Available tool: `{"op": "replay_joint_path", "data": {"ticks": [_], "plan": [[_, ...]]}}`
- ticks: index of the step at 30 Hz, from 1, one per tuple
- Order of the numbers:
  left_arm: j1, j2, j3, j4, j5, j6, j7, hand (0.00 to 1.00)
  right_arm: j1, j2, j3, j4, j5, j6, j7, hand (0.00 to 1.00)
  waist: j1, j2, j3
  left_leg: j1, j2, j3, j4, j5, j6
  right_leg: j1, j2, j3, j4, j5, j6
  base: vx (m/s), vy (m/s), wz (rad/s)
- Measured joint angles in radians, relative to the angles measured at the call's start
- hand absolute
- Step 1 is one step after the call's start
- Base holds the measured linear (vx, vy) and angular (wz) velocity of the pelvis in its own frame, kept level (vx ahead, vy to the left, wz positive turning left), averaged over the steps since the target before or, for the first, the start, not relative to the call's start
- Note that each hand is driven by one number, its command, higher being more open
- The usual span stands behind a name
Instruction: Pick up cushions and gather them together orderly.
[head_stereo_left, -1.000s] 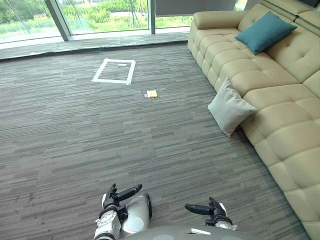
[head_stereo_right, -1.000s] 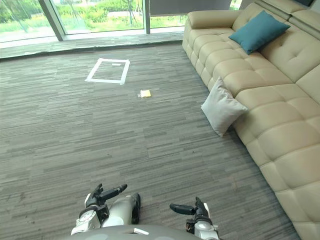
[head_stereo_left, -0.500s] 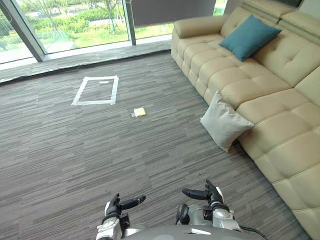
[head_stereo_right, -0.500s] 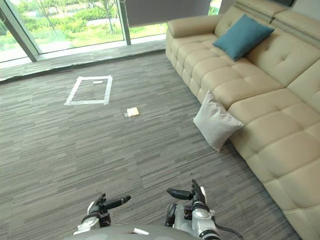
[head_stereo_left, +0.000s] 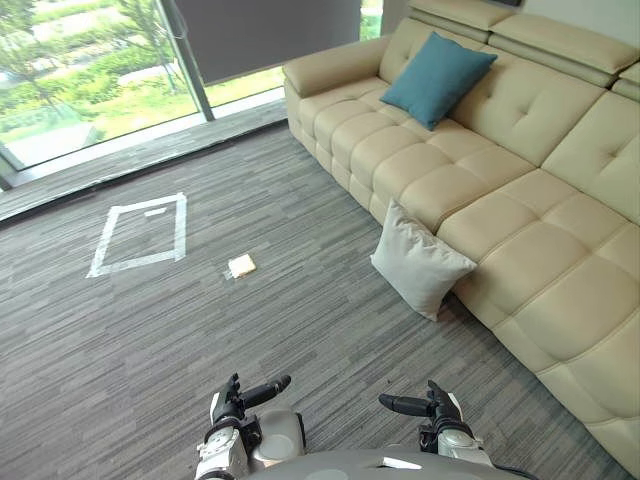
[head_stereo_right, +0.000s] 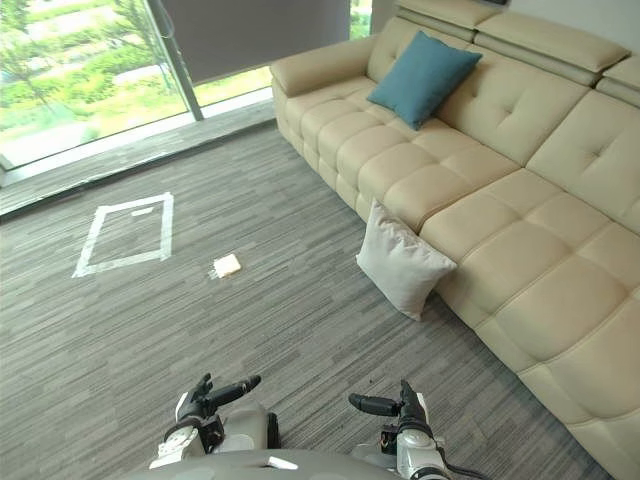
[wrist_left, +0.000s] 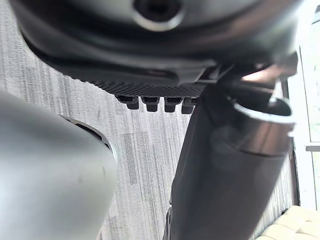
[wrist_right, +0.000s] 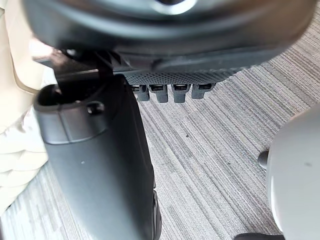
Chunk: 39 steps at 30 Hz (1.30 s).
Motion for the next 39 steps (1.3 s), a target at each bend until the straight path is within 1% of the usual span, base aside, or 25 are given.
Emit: {"op": "replay_joint_path", "data": {"ticks": [2, 3, 4, 6, 7, 8, 10, 11, 12, 13, 15, 18, 19, 20, 22, 25, 28, 29, 30, 32, 34, 36, 37, 38, 39], "plan": [[0.001, -0.006, -0.001, 0.003, -0.007, 0.000, 0.002, 1.00, 0.003, -0.009, 0.021, 0.009, 0.000, 0.000, 0.002, 1.00, 0.014, 0.011, -0.007, 0.005, 0.005, -0.006, -0.081, 0.051, -0.002, 0.017, -0.010, 0.043, -0.002, -0.031, 0.036, 0.45, 0.385, -0.64], [-0.001, -0.007, -0.001, 0.005, -0.014, 0.000, 0.003, 1.00, 0.004, -0.009, 0.024, 0.011, 0.000, 0.000, 0.002, 1.00, 0.020, 0.012, -0.009, 0.009, 0.012, 0.006, -0.065, 0.114, -0.003, 0.028, -0.014, 0.066, 0.001, -0.047, 0.049, 0.51, 0.460, -0.97], [0.002, 0.004, -0.001, 0.004, -0.022, 0.001, 0.003, 1.00, 0.008, 0.002, 0.031, 0.016, 0.000, 0.000, 0.002, 1.00, 0.025, -0.005, -0.028, 0.011, 0.008, 0.047, -0.020, 0.149, 0.013, 0.040, -0.033, 0.115, 0.003, -0.066, 0.051, 0.43, 0.353, -0.84], [0.005, 0.033, -0.003, 0.013, -0.012, 0.004, 0.000, 1.00, 0.019, 0.039, 0.035, 0.009, -0.001, -0.001, 0.008, 1.00, 0.019, -0.057, -0.061, 0.015, -0.022, 0.099, 0.019, 0.081, 0.042, 0.017, -0.083, 0.162, 0.052, -0.063, 0.054, 0.41, 0.311, -0.65], [0.003, 0.037, -0.004, 0.020, -0.011, 0.005, -0.001, 1.00, 0.027, 0.044, 0.042, 0.006, -0.002, -0.001, 0.010, 1.00, 0.021, -0.062, -0.065, 0.029, -0.029, 0.119, 0.021, 0.068, 0.049, -0.005, -0.095, 0.179, 0.103, -0.060, 0.060, 0.39, 0.285, -0.55], [-0.002, 0.040, -0.009, 0.027, 0.000, 0.012, 0.000, 1.00, 0.026, 0.041, 0.048, 0.002, -0.003, -0.001, 0.016, 1.00, 0.018, -0.062, -0.065, 0.072, -0.040, 0.148, 0.025, 0.041, 0.080, -0.056, -0.112, 0.197, 0.247, -0.045, 0.085, 0.45, 0.338, -0.50], [-0.009, 0.040, -0.017, 0.052, 0.006, 0.014, 0.001, 1.00, 0.025, 0.036, 0.048, -0.017, -0.010, -0.006, 0.022, 1.00, 0.015, -0.044, -0.055, 0.139, -0.049, 0.175, 0.014, 0.006, 0.099, -0.157, -0.128, 0.200, 0.509, 0.007, 0.143, 0.35, 0.256, -0.41], [-0.011, 0.040, -0.025, 0.061, 0.005, 0.018, 0.006, 1.00, 0.024, 0.036, 0.048, -0.027, -0.011, -0.010, 0.023, 1.00, 0.015, -0.038, -0.051, 0.190, -0.053, 0.192, -0.010, -0.003, 0.105, -0.222, -0.131, 0.180, 0.650, 0.009, 0.146, 0.32, 0.175, -0.44], [-0.009, 0.038, -0.046, 0.061, 0.005, 0.022, 0.013, 1.00, 0.018, 0.036, 0.048, -0.035, -0.010, -0.015, 0.024, 1.00, 0.016, -0.029, -0.046, 0.260, -0.055, 0.207, -0.058, -0.008, 0.106, -0.289, -0.140, 0.120, 0.746, -0.004, 0.128, 0.30, 0.140, -0.36], [-0.007, 0.038, -0.052, 0.061, 0.005, 0.024, 0.014, 1.00, 0.014, 0.036, 0.049, -0.034, -0.011, -0.018, 0.024, 1.00, 0.014, -0.026, -0.043, 0.282, -0.054, 0.212, -0.076, -0.008, 0.106, -0.303, -0.140, 0.101, 0.756, -0.012, 0.114, 0.28, 0.082, -0.31], [-0.002, 0.037, -0.054, 0.061, 0.005, 0.025, 0.014, 1.00, 0.008, 0.037, 0.048, -0.034, -0.011, -0.034, 0.022, 1.00, 0.004, -0.021, -0.041, 0.373, -0.050, 0.225, -0.143, -0.008, 0.106, -0.348, -0.133, -0.002, 0.722, -0.037, 0.074, 0.29, 0.002, -0.14], [0.007, 0.043, -0.076, 0.062, 0.005, 0.025, 0.014, 1.00, -0.001, 0.039, 0.048, -0.038, -0.011, -0.045, 0.022, 1.00, -0.012, -0.020, -0.040, 0.429, -0.040, 0.240, -0.201, -0.008, 0.080, -0.391, -0.112, -0.113, 0.505, -0.031, 0.068, 0.31, -0.113, -0.14], [0.011, 0.050, -0.092, 0.067, 0.006, 0.026, 0.013, 1.00, -0.013, 0.036, 0.047, -0.031, -0.010, -0.039, 0.021, 1.00, -0.014, -0.032, -0.043, 0.455, -0.053, 0.248, -0.224, -0.009, 0.057, -0.405, -0.095, -0.153, 0.308, 0.092, -0.006, 0.46, -0.205, -0.35], [0.001, 0.037, -0.103, 0.087, 0.006, 0.025, 0.012, 1.00, -0.014, 0.019, 0.044, -0.028, -0.011, -0.039, 0.021, 1.00, -0.013, 0.002, -0.045, 0.456, -0.031, 0.237, -0.229, -0.013, 0.045, -0.393, -0.067, -0.156, 0.289, 0.100, -0.015, 0.35, -0.174, -0.38], [-0.001, 0.016, -0.112, 0.091, 0.008, 0.026, 0.013, 1.00, -0.016, 0.011, 0.026, -0.027, -0.010, -0.040, 0.021, 1.00, -0.014, 0.033, -0.044, 0.458, -0.009, 0.225, -0.238, -0.010, 0.043, -0.388, -0.033, -0.150, 0.268, 0.096, -0.024, 0.28, -0.159, -0.34], [-0.009, 0.014, -0.116, 0.098, 0.018, 0.027, 0.001, 1.00, -0.026, 0.003, -0.013, -0.012, -0.010, -0.029, 0.017, 1.00, -0.019, 0.041, -0.044, 0.467, 0.008, 0.211, -0.226, 0.007, 0.028, -0.375, -0.014, -0.152, 0.262, 0.069, -0.040, 0.20, -0.151, -0.09], [-0.008, 0.028, -0.110, 0.092, 0.020, 0.024, -0.008, 1.00, -0.003, -0.008, -0.033, -0.012, -0.010, -0.024, 0.010, 1.00, -0.031, 0.026, -0.034, 0.412, 0.045, 0.170, -0.023, 0.004, 0.005, -0.289, -0.003, -0.173, 0.209, 0.049, -0.037, 0.18, -0.199, 0.23], [0.000, 0.026, -0.081, 0.073, 0.026, 0.024, -0.007, 1.00, 0.011, -0.017, -0.029, -0.016, -0.009, -0.023, 0.006, 1.00, -0.033, 0.023, -0.027, 0.296, 0.092, 0.140, 0.263, 0.021, -0.026, -0.224, 0.019, -0.179, 0.162, 0.046, -0.038, 0.15, -0.175, 0.15], [0.002, 0.020, -0.068, 0.057, 0.026, 0.024, -0.007, 1.00, 0.012, -0.020, -0.028, -0.015, -0.010, -0.023, 0.004, 1.00, -0.032, 0.029, -0.025, 0.248, 0.110, 0.128, 0.366, 0.010, -0.035, -0.205, 0.031, -0.175, 0.151, 0.041, -0.041, 0.11, -0.101, -0.05], [0.010, 0.019, -0.067, 0.028, 0.026, 0.022, -0.003, 1.00, 0.014, -0.022, -0.028, -0.011, -0.008, -0.022, 0.001, 1.00, -0.028, 0.032, -0.023, 0.158, 0.122, 0.115, 0.497, -0.038, -0.025, -0.167, 0.047, -0.151, 0.135, 0.034, -0.051, 0.09, 0.023, -0.48], [0.013, 0.017, -0.071, 0.017, 0.025, 0.018, -0.003, 1.00, 0.024, -0.021, -0.029, -0.013, -0.004, -0.022, 0.000, 1.00, -0.014, 0.028, -0.024, 0.112, 0.102, 0.126, 0.427, -0.070, -0.013, -0.155, 0.048, -0.105, 0.130, 0.035, -0.043, 0.14, 0.099, -0.78], [0.010, 0.016, -0.070, 0.017, 0.015, 0.008, -0.003, 1.00, 0.037, -0.023, -0.028, -0.012, 0.007, -0.020, -0.003, 1.00, -0.008, 0.021, -0.023, 0.088, 0.055, 0.081, 0.253, -0.077, 0.002, -0.141, 0.036, -0.042, 0.129, 0.022, -0.030, 0.18, 0.141, -0.76], [0.010, 0.016, -0.070, 0.019, 0.014, 0.008, -0.003, 1.00, 0.037, -0.023, -0.029, -0.012, 0.013, -0.015, -0.004, 1.00, -0.008, 0.018, -0.023, 0.082, 0.034, 0.051, 0.199, -0.075, 0.004, -0.139, 0.029, -0.025, 0.130, 0.013, -0.028, 0.30, 0.251, -0.72], [0.006, 0.016, -0.071, 0.020, 0.015, 0.005, -0.003, 1.00, 0.036, -0.023, -0.022, -0.012, 0.015, -0.011, -0.008, 1.00, -0.007, 0.013, -0.021, 0.067, -0.016, -0.045, 0.103, -0.069, 0.001, -0.138, 0.012, 0.016, 0.133, 0.001, -0.010, 0.27, 0.236, -0.69], [0.002, 0.015, -0.070, 0.021, 0.015, 0.003, -0.003, 1.00, 0.036, -0.023, -0.017, -0.012, 0.015, -0.010, -0.009, 1.00, -0.006, 0.013, -0.020, 0.064, -0.035, -0.089, 0.059, -0.057, -0.001, -0.138, 0.006, 0.036, 0.138, -0.007, 0.002, 0.33, 0.305, -0.89]]}}
